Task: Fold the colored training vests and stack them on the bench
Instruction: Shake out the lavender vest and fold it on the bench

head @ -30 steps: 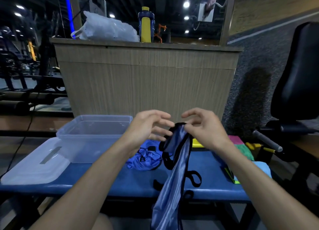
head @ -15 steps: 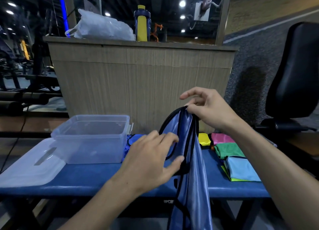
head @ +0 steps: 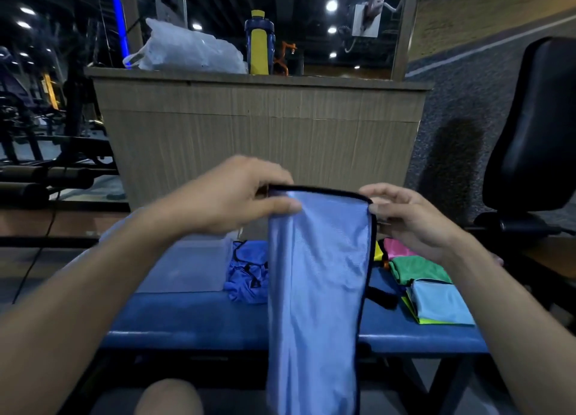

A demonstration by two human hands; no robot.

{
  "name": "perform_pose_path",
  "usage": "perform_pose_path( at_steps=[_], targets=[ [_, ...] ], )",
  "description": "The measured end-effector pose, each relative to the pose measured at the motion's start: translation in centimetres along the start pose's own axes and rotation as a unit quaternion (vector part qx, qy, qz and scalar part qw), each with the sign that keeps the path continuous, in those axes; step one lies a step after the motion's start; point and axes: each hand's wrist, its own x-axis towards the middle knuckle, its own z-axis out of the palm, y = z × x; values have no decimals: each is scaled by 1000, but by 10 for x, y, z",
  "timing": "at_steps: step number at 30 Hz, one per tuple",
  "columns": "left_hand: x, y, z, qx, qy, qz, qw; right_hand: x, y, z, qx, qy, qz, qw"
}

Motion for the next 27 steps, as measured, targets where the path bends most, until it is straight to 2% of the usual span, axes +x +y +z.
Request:
perform_pose_path(
  at_steps=[2, 5, 9, 11, 12, 15, 18, 21, 24, 26, 27],
  targets=[
    [14, 9, -18, -16, -26, 1, 1000, -2, 13, 1, 97, -6, 4, 995],
    [29, 13, -28, 47, -56, -10, 997, -2, 25, 0, 177, -5, 1, 984],
    [37, 10, -33, 110, -169, -57, 978, 1, 19, 0, 179, 20, -10, 984],
    [35, 8, -33, 79, -231, -84, 966, 1, 7, 1, 151, 39, -11, 988],
    [33, 6, -33, 44, -235, -98, 966, 2, 1, 2, 131, 39, -9, 991],
    [27, -2, -30, -66, -180, -126, 973, 3, -11, 1, 89, 20, -3, 996],
    [22, -9, -24, -156, -151, -143, 966, 9, -13, -4, 77, 17, -1, 997],
    [19, -15, -15, -196, -139, -159, 958, 15, -13, -5, 74, 21, 1, 997],
    [18, -19, -6, -141, -127, -143, 971, 21, -14, -8, 68, 28, 2, 997],
    [20, -20, -4, 6, -79, -111, 991, 24, -14, -10, 60, 28, -4, 998],
    [23, -20, -4, 107, -63, -99, 987, 24, -14, -10, 53, 23, -8, 998]
  ],
)
